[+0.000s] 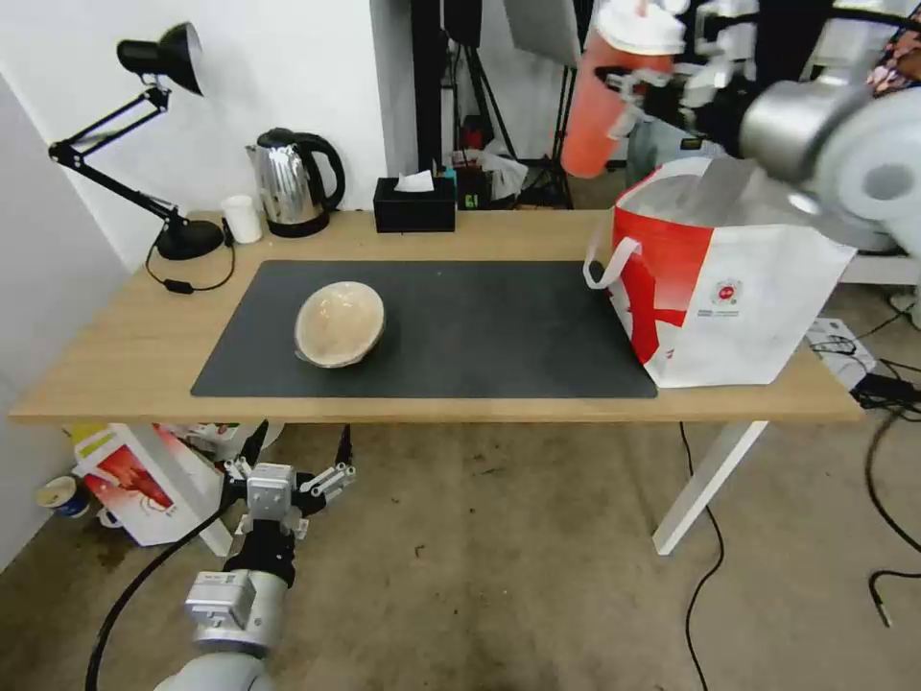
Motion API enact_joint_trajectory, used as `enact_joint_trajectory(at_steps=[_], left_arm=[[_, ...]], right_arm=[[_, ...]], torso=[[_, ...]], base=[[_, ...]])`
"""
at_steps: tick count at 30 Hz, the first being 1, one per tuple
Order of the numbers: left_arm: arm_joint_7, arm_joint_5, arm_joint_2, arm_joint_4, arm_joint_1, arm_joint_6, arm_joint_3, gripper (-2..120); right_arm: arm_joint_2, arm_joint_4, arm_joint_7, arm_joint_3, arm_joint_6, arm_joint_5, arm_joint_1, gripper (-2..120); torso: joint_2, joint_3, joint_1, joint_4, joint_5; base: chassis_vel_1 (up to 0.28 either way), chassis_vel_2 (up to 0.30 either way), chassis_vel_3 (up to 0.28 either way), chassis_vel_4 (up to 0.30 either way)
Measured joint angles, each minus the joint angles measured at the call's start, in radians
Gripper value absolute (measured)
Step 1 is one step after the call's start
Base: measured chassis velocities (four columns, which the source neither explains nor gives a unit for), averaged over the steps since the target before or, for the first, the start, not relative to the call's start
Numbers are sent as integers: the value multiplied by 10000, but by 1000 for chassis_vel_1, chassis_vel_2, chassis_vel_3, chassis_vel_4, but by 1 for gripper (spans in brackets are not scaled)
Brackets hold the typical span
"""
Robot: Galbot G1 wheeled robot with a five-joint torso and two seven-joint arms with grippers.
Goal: Pick up the trash from the table and place it into the takeout bag.
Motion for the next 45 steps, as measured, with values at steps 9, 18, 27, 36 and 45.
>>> enact_joint_trajectory(at_steps=[9, 18, 27, 36, 45], left_arm=[[0, 0, 0, 0, 0, 0, 0, 100], [0, 0, 0, 0, 0, 0, 0, 100], [0, 0, 0, 0, 0, 0, 0, 100], [0, 0, 0, 0, 0, 0, 0, 100], [0, 0, 0, 0, 0, 0, 0, 100]], right_arm=[[-698, -563, -183, 446, 2, -35, -402, 12], [-871, -1500, -483, 480, 81, -403, -416, 10], [-670, -2187, -584, 433, 175, -790, -541, 10], [-559, -3006, -1046, 459, 538, -1874, -1136, 10], [-504, -3355, -1218, 751, 666, -2304, -1689, 10]], torso=[[0, 0, 0, 0, -1], [-2, 0, 0, 1, -3], [-2, 1, 0, 2, -2], [-3, 1, 1, 0, -2], [-2, 1, 0, 1, -3]], base=[[0, 0, 0, 0], [0, 0, 0, 0], [0, 0, 0, 0], [0, 0, 0, 0], [0, 0, 0, 0]])
